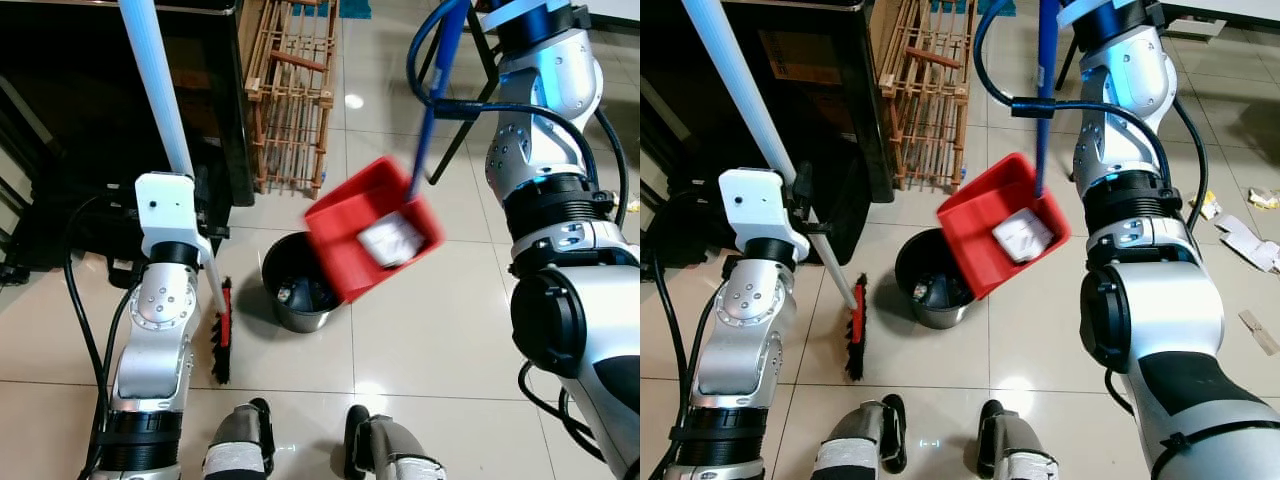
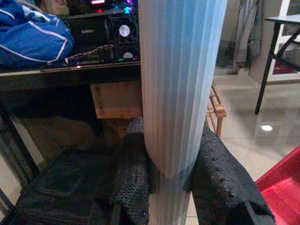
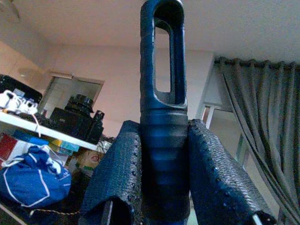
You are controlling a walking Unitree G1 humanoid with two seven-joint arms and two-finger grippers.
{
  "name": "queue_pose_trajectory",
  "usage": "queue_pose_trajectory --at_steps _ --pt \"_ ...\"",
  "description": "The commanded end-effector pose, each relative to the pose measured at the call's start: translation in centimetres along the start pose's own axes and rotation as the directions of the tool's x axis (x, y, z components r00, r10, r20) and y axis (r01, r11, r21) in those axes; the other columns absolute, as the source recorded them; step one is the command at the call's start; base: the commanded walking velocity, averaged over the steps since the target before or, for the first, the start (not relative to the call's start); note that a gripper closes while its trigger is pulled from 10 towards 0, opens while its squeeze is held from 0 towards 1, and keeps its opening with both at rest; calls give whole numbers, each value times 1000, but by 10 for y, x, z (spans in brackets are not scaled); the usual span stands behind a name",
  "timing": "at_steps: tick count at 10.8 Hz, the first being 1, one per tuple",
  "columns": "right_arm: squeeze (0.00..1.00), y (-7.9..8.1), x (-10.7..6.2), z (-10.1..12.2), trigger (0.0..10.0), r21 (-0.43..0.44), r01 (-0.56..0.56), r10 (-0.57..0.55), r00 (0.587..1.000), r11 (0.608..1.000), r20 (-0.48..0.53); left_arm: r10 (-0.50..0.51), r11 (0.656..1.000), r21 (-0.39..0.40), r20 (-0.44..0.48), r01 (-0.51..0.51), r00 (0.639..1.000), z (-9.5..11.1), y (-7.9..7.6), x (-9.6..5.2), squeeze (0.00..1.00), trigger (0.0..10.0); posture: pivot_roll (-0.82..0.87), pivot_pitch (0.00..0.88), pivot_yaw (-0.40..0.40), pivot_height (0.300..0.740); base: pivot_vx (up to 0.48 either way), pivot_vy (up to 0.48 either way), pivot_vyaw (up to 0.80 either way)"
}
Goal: Sweep floor
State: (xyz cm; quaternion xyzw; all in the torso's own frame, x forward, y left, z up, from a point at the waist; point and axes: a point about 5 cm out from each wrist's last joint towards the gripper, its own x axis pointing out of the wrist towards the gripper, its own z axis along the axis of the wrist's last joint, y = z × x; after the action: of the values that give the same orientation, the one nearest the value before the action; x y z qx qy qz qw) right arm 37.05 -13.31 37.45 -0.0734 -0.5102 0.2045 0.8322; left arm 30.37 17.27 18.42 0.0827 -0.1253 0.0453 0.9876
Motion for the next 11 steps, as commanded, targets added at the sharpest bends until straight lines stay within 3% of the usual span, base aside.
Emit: queue_pose_trajectory --at_steps 1,4,9,11 --pt "0 -3 5 14 10000 -50 -6 9 997 999 77 8 1000 0 69 -8 998 12 -1 2 0 10000 58 180 -85 740 0 0 0" --pt "0 0 4 16 10000 -86 -16 25 994 996 103 6 1000 -1 71 -6 997 12 -1 2 0 10000 55 179 -84 740 0 0 0" --pt "0 -6 6 24 10000 -97 69 -52 985 993 164 10 1000 -3 75 -10 997 13 -1 3 0 10000 59 173 -90 740 0 0 0" --pt "0 7 5 6 10000 -72 -29 31 999 997 31 8 1000 -4 72 -7 997 12 -2 3 0 10000 57 177 -91 740 0 0 0"
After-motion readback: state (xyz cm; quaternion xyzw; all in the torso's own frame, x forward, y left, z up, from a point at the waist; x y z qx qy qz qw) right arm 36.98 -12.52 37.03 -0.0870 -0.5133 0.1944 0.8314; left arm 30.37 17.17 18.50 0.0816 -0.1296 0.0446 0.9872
